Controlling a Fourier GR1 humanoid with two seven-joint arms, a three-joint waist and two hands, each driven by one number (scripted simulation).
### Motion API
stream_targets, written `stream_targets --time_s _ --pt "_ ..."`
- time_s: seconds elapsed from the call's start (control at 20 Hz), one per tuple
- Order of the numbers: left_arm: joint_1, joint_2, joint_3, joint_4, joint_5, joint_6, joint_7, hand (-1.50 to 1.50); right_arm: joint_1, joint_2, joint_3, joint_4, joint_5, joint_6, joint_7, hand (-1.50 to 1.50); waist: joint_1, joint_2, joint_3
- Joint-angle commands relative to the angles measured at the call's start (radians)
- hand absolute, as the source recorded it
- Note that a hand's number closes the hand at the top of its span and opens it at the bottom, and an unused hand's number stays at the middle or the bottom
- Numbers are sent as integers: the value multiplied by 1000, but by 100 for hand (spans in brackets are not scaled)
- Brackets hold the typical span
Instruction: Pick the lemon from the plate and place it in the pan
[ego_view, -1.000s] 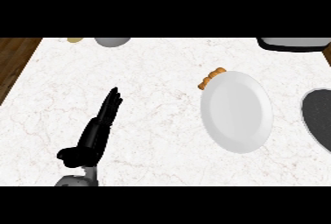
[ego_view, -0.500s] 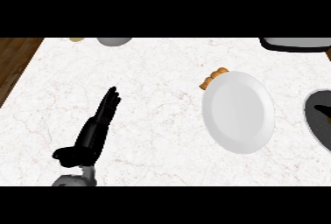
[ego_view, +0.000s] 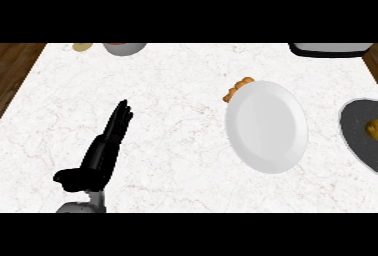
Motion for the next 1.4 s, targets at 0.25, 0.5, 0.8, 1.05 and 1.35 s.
stream_targets --time_s 0.25,0.5,0.8,1.05,1.35 --pt "-18 8 37 69 4 -6 -51 0 179 -76 -86 28 -171 438 -142 -150 -26 -7 -3" --pt "-5 2 31 24 5 1 -19 0 291 -43 -50 -74 -213 535 -215 -150 -24 -10 -4" --pt "35 -10 -10 -29 -39 23 4 0 452 27 0 -248 -251 550 -226 -150 -25 -11 -5" --pt "-2 3 36 -14 -6 -5 19 0 532 69 26 -383 -317 523 -182 -150 -21 -9 -4" --pt "31 -8 21 17 -15 -24 -28 0 611 123 69 -520 -325 488 -131 -150 -20 -9 -4"
